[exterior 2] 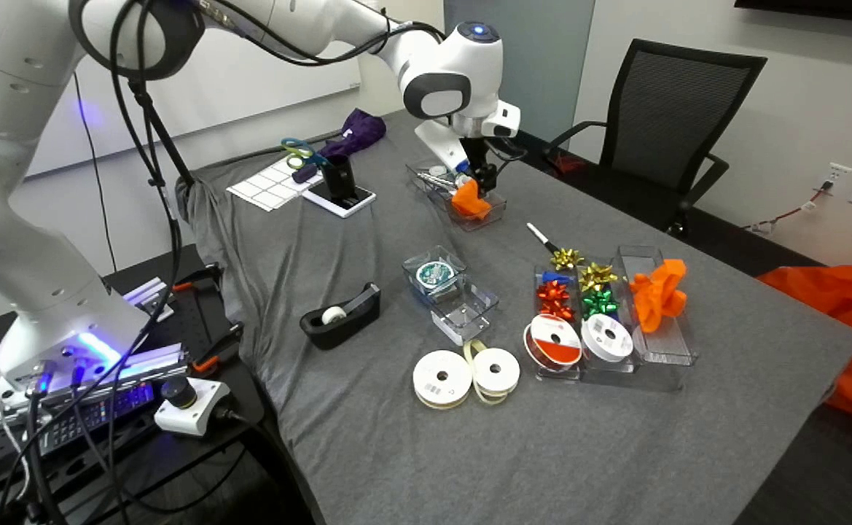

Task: Remove the orange glove from the container on the left and put it in the container on the right.

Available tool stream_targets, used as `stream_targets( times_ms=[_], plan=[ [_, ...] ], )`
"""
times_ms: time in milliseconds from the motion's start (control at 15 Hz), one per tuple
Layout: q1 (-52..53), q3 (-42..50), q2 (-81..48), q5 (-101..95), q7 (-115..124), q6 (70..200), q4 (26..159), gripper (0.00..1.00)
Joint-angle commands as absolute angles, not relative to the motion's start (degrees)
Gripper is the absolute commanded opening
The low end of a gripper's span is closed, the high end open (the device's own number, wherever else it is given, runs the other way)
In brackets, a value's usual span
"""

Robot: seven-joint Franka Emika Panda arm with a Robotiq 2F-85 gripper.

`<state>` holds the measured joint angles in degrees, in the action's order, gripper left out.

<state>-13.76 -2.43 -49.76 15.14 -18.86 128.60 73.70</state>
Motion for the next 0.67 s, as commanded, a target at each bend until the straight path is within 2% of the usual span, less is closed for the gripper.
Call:
stream_targets(
  times_ms=[0, 600],
  plan=[
    [-13.37, -2.74, -54.23, 12.61, -18.13, 128.02, 68.65, 1.0],
    [-13.99, -5.74, -60.28, 13.29, -19.18, 126.62, 63.01, 1.0]
  ],
)
